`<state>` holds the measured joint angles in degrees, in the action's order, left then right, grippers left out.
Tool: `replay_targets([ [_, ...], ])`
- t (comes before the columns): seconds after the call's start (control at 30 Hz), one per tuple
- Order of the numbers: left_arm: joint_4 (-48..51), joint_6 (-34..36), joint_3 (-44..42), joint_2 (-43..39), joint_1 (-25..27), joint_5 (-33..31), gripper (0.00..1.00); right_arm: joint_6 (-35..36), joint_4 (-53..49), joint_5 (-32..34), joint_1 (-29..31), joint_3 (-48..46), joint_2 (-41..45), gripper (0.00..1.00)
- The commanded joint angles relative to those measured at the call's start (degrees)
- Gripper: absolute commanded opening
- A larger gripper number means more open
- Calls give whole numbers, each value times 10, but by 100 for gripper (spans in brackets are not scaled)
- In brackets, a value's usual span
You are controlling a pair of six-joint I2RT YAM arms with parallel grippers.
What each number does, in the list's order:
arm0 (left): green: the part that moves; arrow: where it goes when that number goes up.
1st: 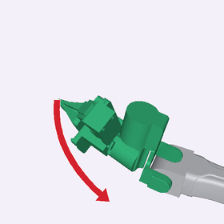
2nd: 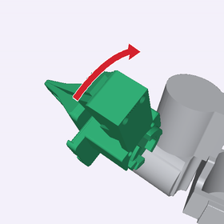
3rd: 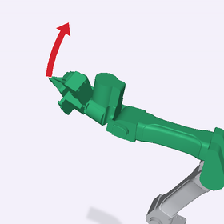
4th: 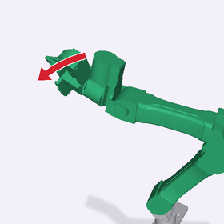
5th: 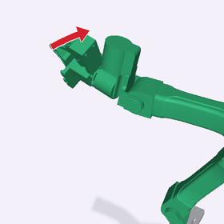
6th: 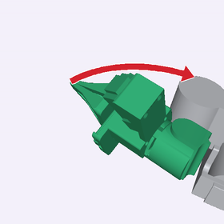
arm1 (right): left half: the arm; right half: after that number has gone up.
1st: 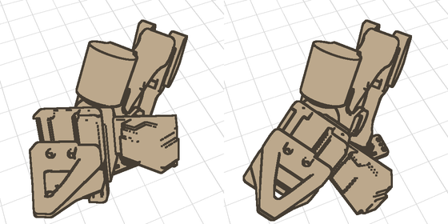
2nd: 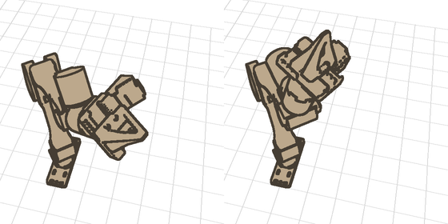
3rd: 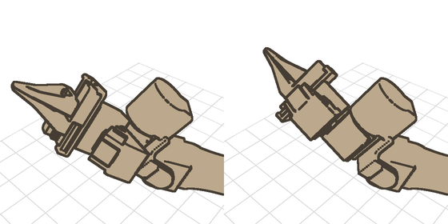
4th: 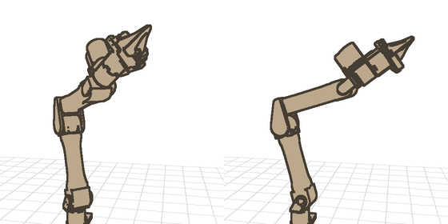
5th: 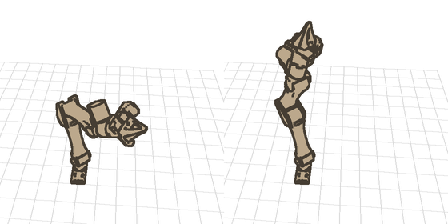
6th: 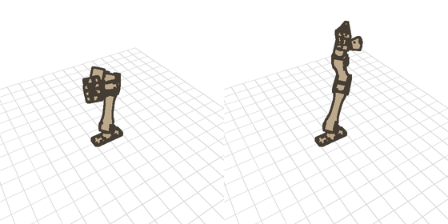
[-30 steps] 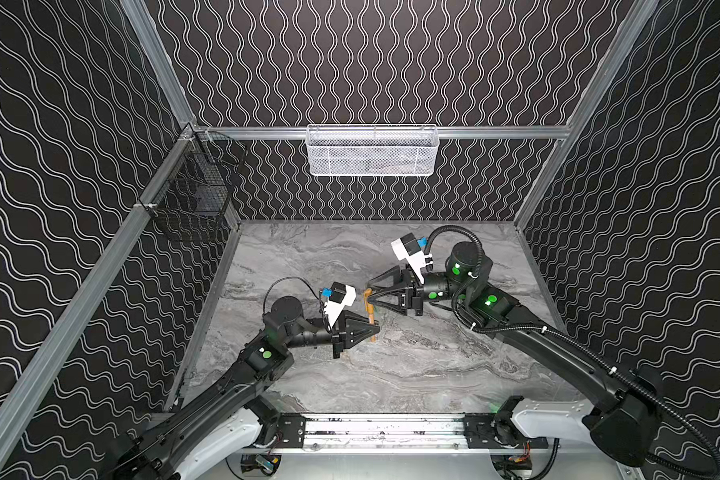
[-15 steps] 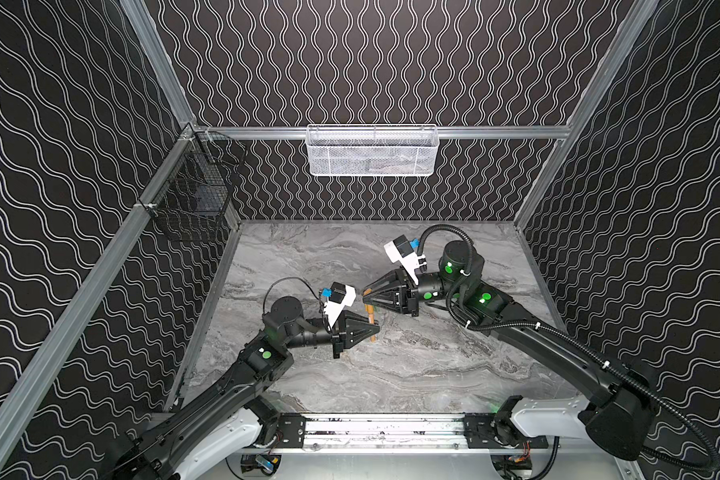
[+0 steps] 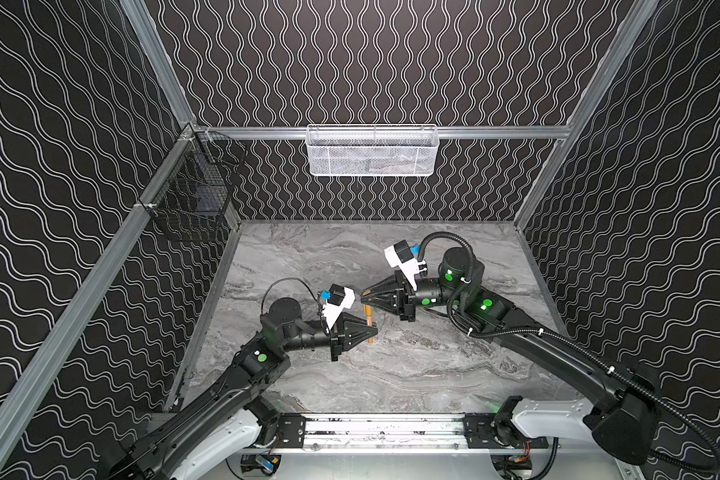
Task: Insert the pens into the pen caps
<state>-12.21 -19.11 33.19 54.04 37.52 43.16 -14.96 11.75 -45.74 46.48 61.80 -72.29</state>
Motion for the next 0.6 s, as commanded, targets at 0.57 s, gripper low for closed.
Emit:
replay_targets([
  [0.57,-116,68,93,8,-3,-136,0,-75,-64,145,56,-88,13,0],
])
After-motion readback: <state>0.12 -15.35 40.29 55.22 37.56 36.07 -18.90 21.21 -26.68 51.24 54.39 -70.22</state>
